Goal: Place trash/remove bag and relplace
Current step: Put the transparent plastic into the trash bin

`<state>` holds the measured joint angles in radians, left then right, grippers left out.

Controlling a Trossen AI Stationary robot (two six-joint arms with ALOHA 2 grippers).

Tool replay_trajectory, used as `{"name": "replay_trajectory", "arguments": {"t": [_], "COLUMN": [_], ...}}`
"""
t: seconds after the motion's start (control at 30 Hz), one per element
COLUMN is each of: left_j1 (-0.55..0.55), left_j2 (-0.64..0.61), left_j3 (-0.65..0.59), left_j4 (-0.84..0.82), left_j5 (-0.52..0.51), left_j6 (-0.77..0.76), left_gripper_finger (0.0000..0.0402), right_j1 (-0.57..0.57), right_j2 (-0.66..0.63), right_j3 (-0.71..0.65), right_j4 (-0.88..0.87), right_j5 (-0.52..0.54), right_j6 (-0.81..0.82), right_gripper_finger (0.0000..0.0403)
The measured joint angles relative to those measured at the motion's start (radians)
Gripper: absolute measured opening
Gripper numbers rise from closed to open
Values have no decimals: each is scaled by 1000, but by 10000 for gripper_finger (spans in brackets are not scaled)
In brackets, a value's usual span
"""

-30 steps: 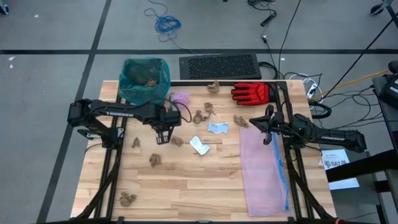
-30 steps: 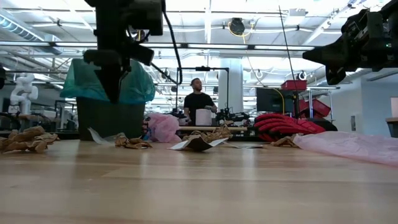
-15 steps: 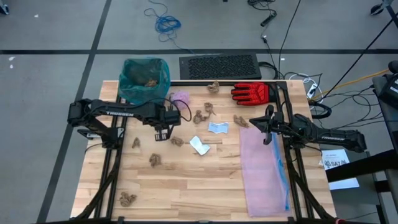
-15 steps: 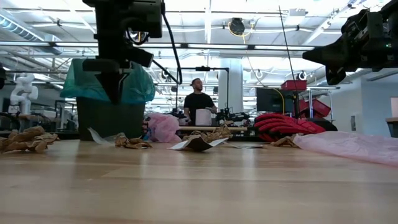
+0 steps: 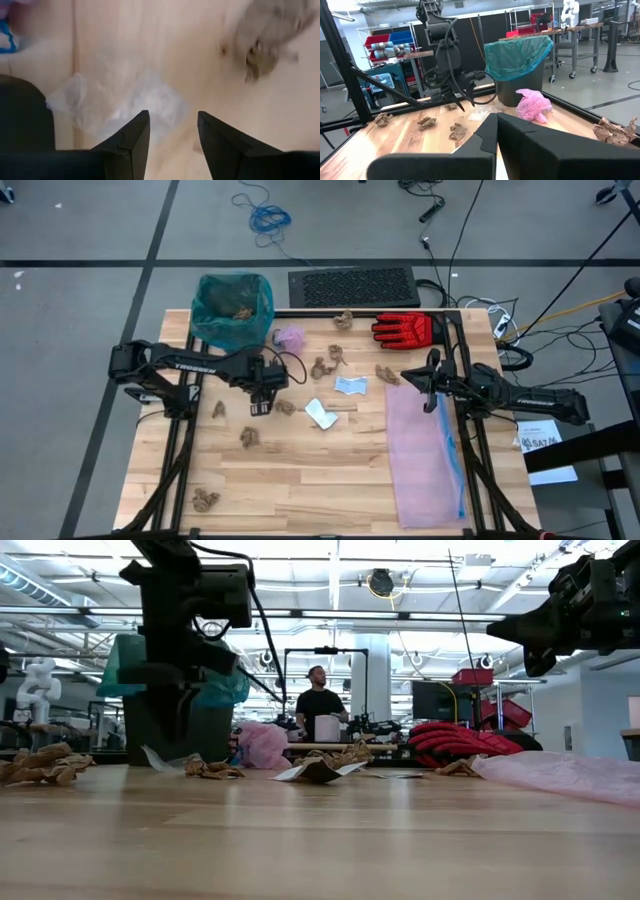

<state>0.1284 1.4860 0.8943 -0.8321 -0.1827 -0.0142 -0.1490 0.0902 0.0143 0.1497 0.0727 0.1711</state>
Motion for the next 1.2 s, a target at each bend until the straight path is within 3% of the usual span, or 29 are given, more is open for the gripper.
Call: {"name": "replay_trajectory", "arguments": {"t": [0.27,0.67,0.77,0.9,1.2], "left_j1": [3,14,13,14,-15], "left_j2": [30,166,173,167,167], "left_j3": [-33,-28,-28,-25,63], "left_j4": [22,73,75,75,22], "left_j5": [48,34,32,25,5], "left_j6": [-33,-39,-47,-60,-59], "left_gripper_finger": [162,156,119,21,1], "right_j1": [0,0,0,0,0], "right_j2": [0,0,0,0,0], "right_j3": [0,0,0,0,0], "right_j4": [2,2,2,3,3], "right_j5": [0,0,0,2,5], "right_j6": [0,0,0,-3,-10], "right_gripper_finger": [0,0,0,0,0]}}
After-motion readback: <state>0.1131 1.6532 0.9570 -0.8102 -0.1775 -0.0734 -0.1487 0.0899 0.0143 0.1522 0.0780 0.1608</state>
